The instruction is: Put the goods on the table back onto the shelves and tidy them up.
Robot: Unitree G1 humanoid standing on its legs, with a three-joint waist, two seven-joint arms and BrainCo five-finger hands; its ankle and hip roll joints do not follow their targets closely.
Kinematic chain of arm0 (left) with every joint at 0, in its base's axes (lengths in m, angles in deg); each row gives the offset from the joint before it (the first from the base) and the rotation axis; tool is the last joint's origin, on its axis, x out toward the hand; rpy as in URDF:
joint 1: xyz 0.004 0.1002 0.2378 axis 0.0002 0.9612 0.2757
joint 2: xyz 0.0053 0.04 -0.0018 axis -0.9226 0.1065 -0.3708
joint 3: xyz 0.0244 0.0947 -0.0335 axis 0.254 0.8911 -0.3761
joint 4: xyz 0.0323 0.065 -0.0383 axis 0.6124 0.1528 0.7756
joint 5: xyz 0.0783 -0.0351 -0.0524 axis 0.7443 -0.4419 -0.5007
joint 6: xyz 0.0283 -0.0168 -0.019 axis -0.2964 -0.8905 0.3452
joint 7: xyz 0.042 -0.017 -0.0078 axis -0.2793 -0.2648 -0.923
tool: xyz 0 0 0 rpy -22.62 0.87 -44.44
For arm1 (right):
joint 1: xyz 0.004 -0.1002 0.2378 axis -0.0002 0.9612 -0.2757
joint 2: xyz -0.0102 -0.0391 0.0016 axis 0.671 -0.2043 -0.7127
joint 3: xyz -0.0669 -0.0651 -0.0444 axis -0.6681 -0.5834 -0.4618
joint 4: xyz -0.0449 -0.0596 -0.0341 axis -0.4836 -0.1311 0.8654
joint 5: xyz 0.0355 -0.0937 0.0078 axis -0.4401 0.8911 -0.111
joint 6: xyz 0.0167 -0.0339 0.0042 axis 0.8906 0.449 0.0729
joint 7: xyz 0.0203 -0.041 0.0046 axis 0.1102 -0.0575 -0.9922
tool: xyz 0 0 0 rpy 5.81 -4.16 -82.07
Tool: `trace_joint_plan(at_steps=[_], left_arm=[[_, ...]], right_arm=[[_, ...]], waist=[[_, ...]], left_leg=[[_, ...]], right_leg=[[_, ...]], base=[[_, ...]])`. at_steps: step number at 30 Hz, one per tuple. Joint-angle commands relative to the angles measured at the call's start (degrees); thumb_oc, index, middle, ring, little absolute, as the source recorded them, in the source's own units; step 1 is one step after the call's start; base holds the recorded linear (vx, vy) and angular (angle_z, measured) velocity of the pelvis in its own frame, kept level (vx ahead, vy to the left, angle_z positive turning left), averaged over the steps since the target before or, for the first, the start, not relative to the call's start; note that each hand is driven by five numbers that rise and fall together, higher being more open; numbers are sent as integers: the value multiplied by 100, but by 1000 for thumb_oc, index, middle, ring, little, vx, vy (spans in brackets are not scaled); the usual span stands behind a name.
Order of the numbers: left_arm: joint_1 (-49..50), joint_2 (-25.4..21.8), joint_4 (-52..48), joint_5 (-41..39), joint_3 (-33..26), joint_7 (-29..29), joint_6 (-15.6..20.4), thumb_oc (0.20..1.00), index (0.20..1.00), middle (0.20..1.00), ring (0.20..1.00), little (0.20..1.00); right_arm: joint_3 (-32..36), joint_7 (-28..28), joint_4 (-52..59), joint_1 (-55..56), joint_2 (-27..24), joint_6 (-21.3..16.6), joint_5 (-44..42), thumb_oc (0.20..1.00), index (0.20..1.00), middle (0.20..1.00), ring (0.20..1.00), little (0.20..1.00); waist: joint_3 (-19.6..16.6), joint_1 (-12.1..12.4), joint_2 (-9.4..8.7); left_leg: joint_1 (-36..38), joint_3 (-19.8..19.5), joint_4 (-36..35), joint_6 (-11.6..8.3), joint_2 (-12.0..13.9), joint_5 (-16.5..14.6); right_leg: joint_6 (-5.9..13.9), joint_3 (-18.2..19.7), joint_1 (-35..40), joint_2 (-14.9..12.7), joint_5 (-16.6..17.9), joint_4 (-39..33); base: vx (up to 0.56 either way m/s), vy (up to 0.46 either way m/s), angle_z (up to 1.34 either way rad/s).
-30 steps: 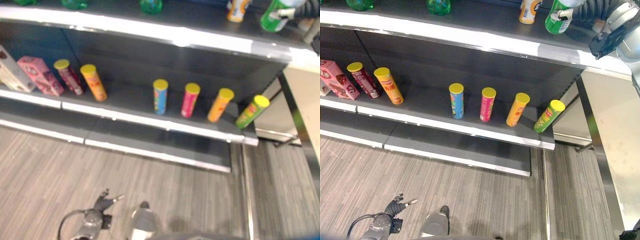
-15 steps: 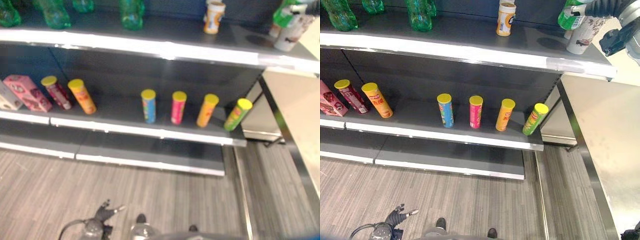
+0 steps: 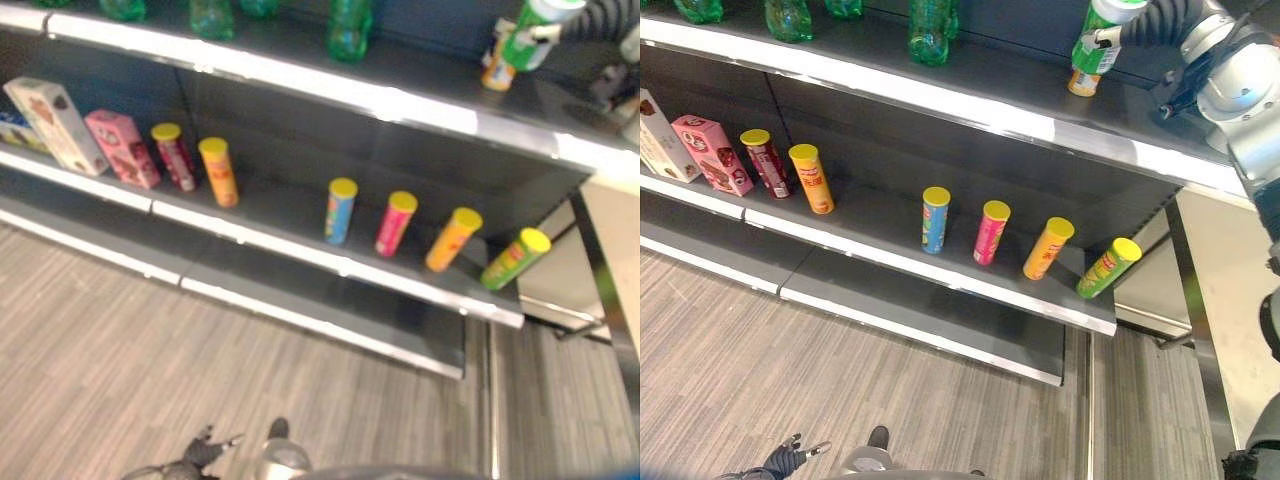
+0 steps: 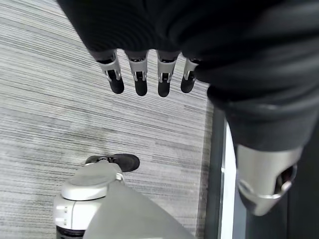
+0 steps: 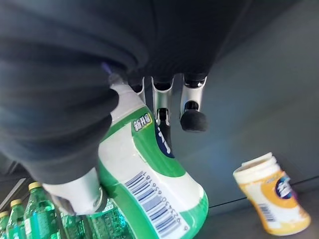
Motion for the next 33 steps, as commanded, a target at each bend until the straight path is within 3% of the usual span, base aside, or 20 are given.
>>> trace_joint_plan(at_steps=[1,13,33], left_arm=[[-291,-114,153,-200,183,-77,131,1000,1000,1000,1000,1000],[-276,-1,239,-103,381,-61,106,1000,1000,1000,1000,1000],[-366,68,194,-94,508,-25,78,1000,1000,1000,1000,1000]], right_arm=[[-42,142,-767,-772,17,6,-47,200,200,200,200,200],[65,-13,-1847,-649,475,215,65,200,200,200,200,200],[-69,-212,-1999,-433,717,344,436,200,200,200,200,200]], waist=[[-234,215,13],[-278,320,99],[-176,391,75]], left_leg=[[131,298,89,-151,-248,-634],[156,288,71,-177,-269,-637],[68,235,86,-186,-226,-589]], right_leg=[[386,-91,-40,40,-483,168],[403,-221,21,-8,-479,101],[379,-277,-53,14,-502,182]], base=[[35,10,6],[14,2,7],[0,0,3]])
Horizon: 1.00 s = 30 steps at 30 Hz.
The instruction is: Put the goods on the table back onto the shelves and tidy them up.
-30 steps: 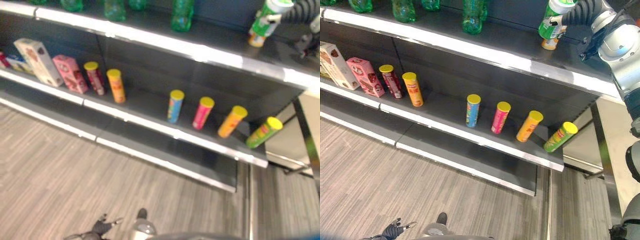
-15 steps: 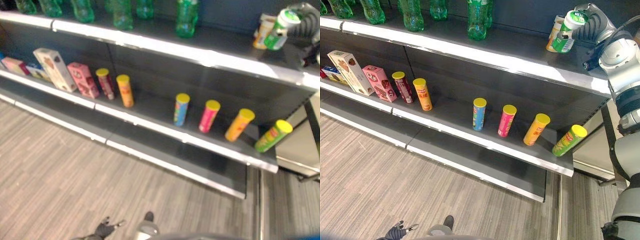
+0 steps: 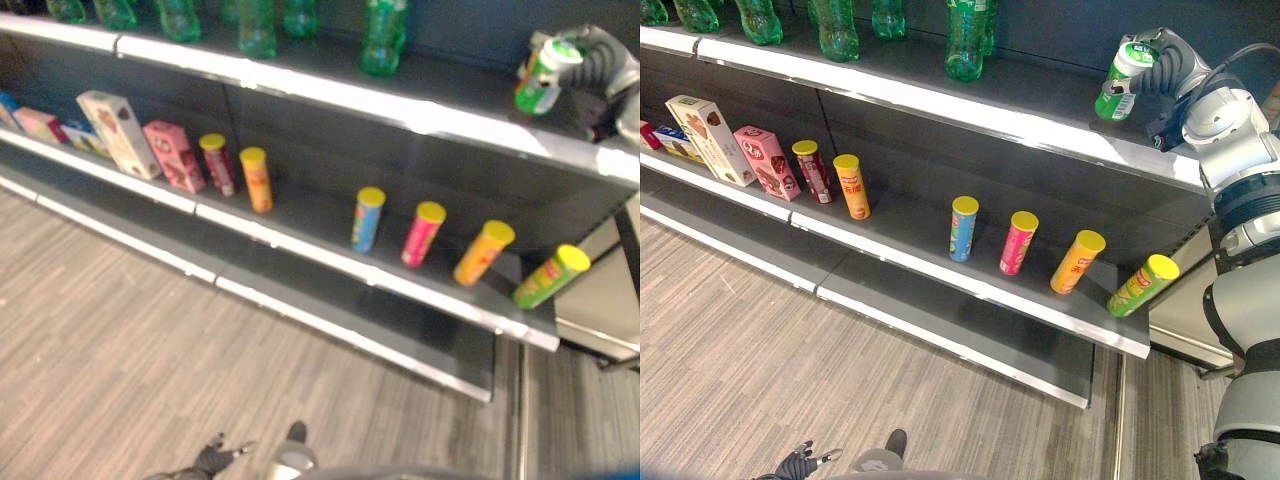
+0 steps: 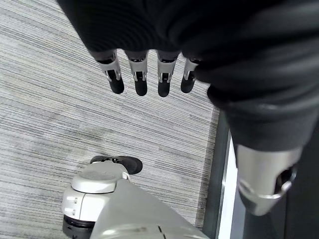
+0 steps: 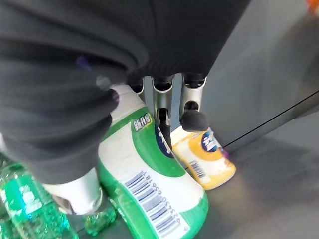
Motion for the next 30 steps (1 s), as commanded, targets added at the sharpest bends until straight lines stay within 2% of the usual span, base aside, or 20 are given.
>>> trace_joint_plan(at_steps=[1,26,27,30], left_arm=[[-453,-111,188,12,261,-9,75,1000,1000,1000,1000,1000],[-541,-116,122,94,354,15,72,1000,1000,1000,1000,1000],[-535,-117,122,97,355,11,71,1000,1000,1000,1000,1000],[-542,-105,126,98,360,10,64,1000,1000,1000,1000,1000]], right_arm=[[-114,37,-158,-458,-236,-47,101,200,200,200,200,200],[-33,-73,-407,-183,-75,6,359,200,200,200,200,200],[-23,-62,-414,-182,-74,9,362,1000,1000,1000,1000,1000],[-11,-26,-473,-183,-77,15,400,1000,1000,1000,1000,1000]], waist=[[59,247,-157],[125,175,-95],[123,173,-93],[116,166,-86]], left_leg=[[245,537,90,-165,-197,-674],[274,597,92,-163,-192,-703],[273,601,92,-162,-192,-704],[277,611,95,-156,-199,-709]], right_leg=[[352,17,-53,15,-467,186],[349,33,-92,-16,-480,228],[350,32,-91,-15,-481,225],[350,22,-91,-11,-481,226]], base=[[0,0,0],[0,0,0],[0,0,0],[0,0,0]])
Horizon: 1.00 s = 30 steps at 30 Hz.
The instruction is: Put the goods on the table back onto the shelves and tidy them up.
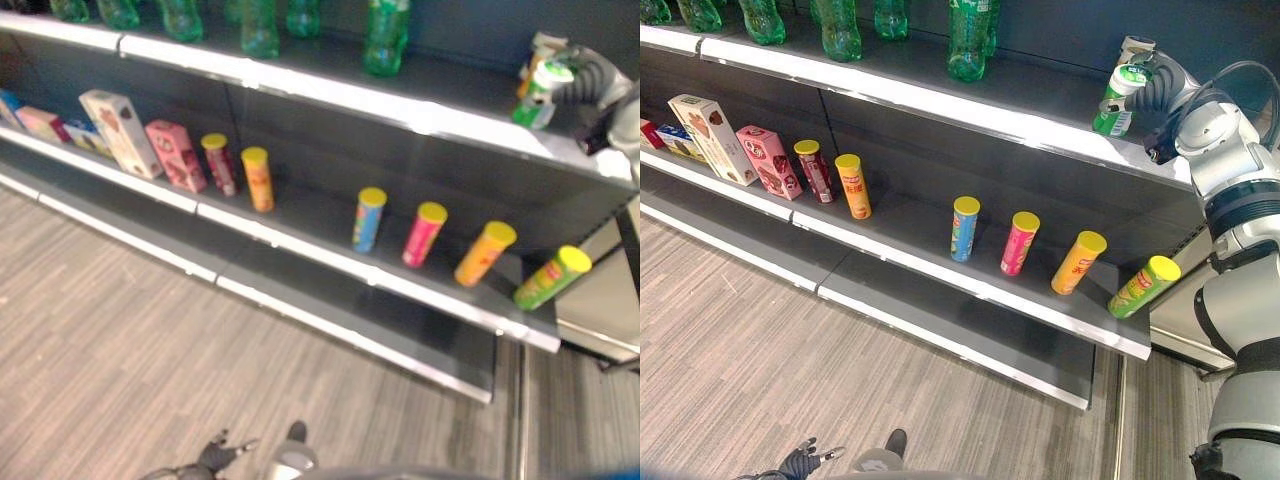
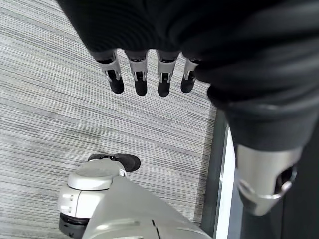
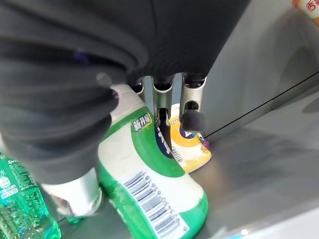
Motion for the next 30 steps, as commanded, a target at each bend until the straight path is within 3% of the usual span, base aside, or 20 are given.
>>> trace_joint_plan(at_steps=[1,13,19,20,28,30], left_arm=[[-443,-104,148,108,243,8,88,1000,1000,1000,1000,1000],[-463,-78,158,99,246,-21,62,1000,1000,1000,1000,1000],[-413,-52,176,67,128,-113,31,1000,1000,1000,1000,1000],[-396,-27,197,91,57,-151,8,1000,1000,1000,1000,1000],[-360,27,204,164,-257,-232,-11,1000,1000,1000,1000,1000],[-295,71,197,197,-412,-233,-11,1000,1000,1000,1000,1000]], right_arm=[[-45,90,-226,-333,-140,-66,148,1000,1000,1000,1000,1000],[-25,332,-243,-544,-217,-90,241,1000,1000,1000,1000,1000],[16,868,512,-944,-636,-222,218,1000,1000,1000,1000,1000],[258,1075,1229,-898,-848,-306,64,1000,1000,1000,1000,1000],[1539,1543,3325,-48,-1854,-706,-237,1000,1000,1000,1000,1000],[2634,1626,4021,1005,-2237,-912,-527,1000,1000,1000,1000,1000]], waist=[[115,179,-78],[81,113,-76],[51,-21,-82],[51,-93,-75],[35,-323,-97],[37,-448,-95]], left_leg=[[282,601,94,-154,-198,-711],[335,644,92,-146,-191,-738],[343,695,85,-129,-190,-756],[354,728,84,-117,-191,-773],[381,839,112,-68,-172,-856],[377,885,148,-42,-150,-901]], right_leg=[[330,17,-78,-8,-466,220],[341,31,-53,-8,-465,214],[362,65,-82,-13,-437,217],[371,92,-102,-24,-429,225],[420,214,-194,-68,-397,282],[444,272,-247,-77,-376,323]], base=[[0,0,0],[0,0,0],[-2,7,-3],[-5,21,-19],[-9,34,-6],[-9,30,-16]])
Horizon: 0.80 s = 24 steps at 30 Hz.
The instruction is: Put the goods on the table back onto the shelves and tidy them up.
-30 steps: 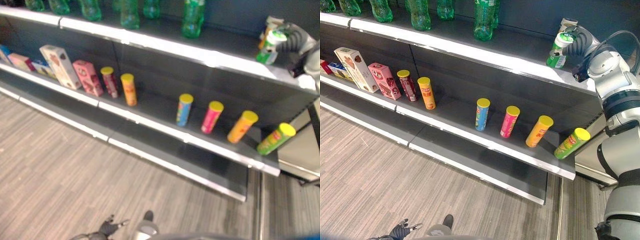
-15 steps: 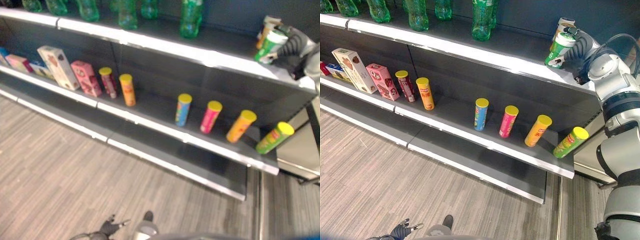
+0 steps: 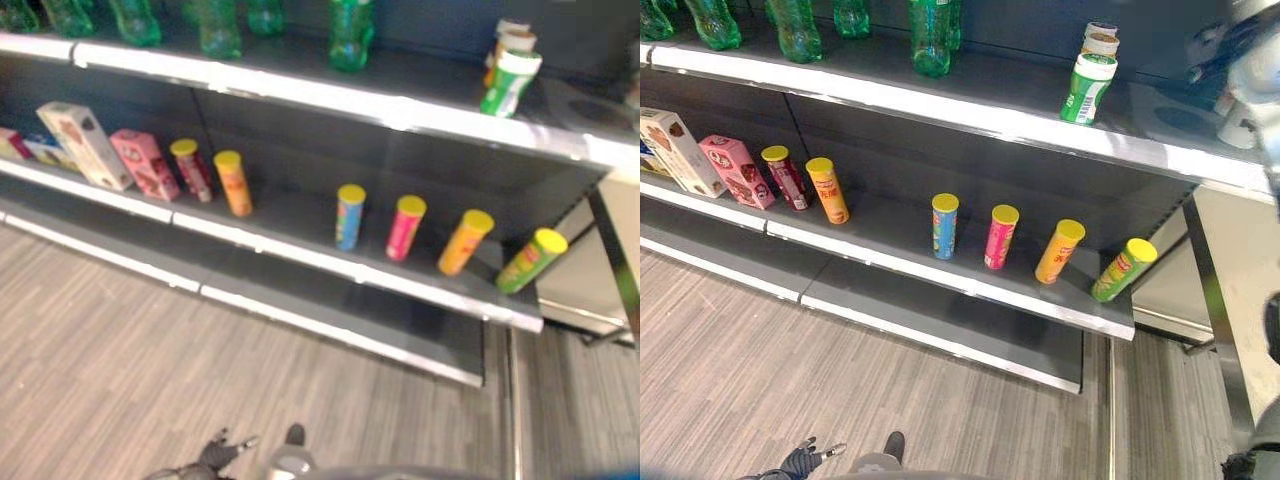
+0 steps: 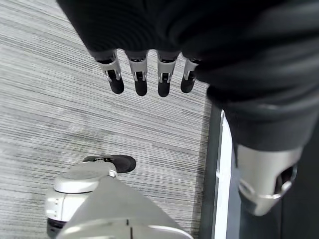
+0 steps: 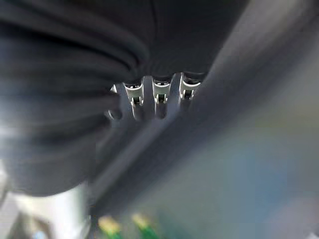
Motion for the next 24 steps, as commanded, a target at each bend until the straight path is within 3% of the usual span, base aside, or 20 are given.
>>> trace_joint_plan(at_steps=[1,3,5,8,9,11,16,20,24], left_arm=[[-307,-121,237,164,0,-80,83,1000,1000,1000,1000,1000],[-250,-43,246,319,-173,-51,60,1000,1000,1000,1000,1000],[-245,-98,253,351,-180,-49,60,1000,1000,1000,1000,1000],[-227,-113,226,496,-270,-55,72,1000,1000,1000,1000,1000],[-206,-122,172,518,-381,-22,92,1000,1000,1000,1000,1000],[-172,-119,152,564,-430,0,119,1000,1000,1000,1000,1000],[-189,-154,53,667,-420,29,149,1000,1000,1000,1000,1000],[-250,-263,-177,684,-356,48,191,1000,1000,1000,1000,1000],[-328,-486,-383,520,-459,-12,196,1000,1000,1000,1000,1000]], right_arm=[[622,312,358,395,-718,-284,-435,1000,1000,1000,1000,1000],[2146,239,1112,1959,-831,-529,-864,1000,1000,1000,1000,1000],[2806,184,1424,2668,-760,-566,-951,1000,1000,1000,1000,1000],[4143,-130,2175,4220,-376,-744,-1454,1000,1000,1000,1000,1000],[5020,-283,2672,5275,8,-796,-1631,1000,1000,1000,1000,1000],[5554,-362,3023,5867,396,-865,-1791,1000,1000,1000,1000,1000],[6257,-218,3246,6478,921,-948,-1922,1000,1000,1000,1000,1000],[6429,-16,2863,6516,748,-991,-1978,1000,1000,1000,1000,1000],[6488,253,2342,6511,427,-968,-1839,1000,1000,1000,1000,1000]], waist=[[24,-26,-116],[65,-259,-76],[68,-266,-123],[137,-473,-175],[179,-632,-204],[201,-842,-208],[256,-1102,-226],[323,-1255,-251],[355,-1254,-310]], left_leg=[[347,559,151,-53,-164,-887],[281,642,210,-1,-146,-898],[304,672,217,10,-140,-959],[266,875,253,26,-98,-995],[244,1031,270,13,-49,-1008],[261,1199,259,5,-5,-1022],[376,1627,208,-10,94,-1032],[553,2026,179,2,193,-1081],[567,2484,247,20,280,-1076]], right_leg=[[502,-6,-109,-56,-442,321],[536,131,-261,-72,-353,370],[551,178,-275,-70,-376,374],[617,425,-470,-63,-258,384],[620,611,-635,-27,-158,400],[620,780,-772,20,-77,416],[620,1139,-1052,173,144,516],[620,1289,-1257,331,255,559],[620,851,-1262,209,89,636]], base=[[-23,44,-13],[-53,56,-16],[-17,33,-28],[-60,58,-42],[-71,65,-54],[-35,61,-59],[-5,22,-78],[-6,4,-59],[-59,-47,-80]])
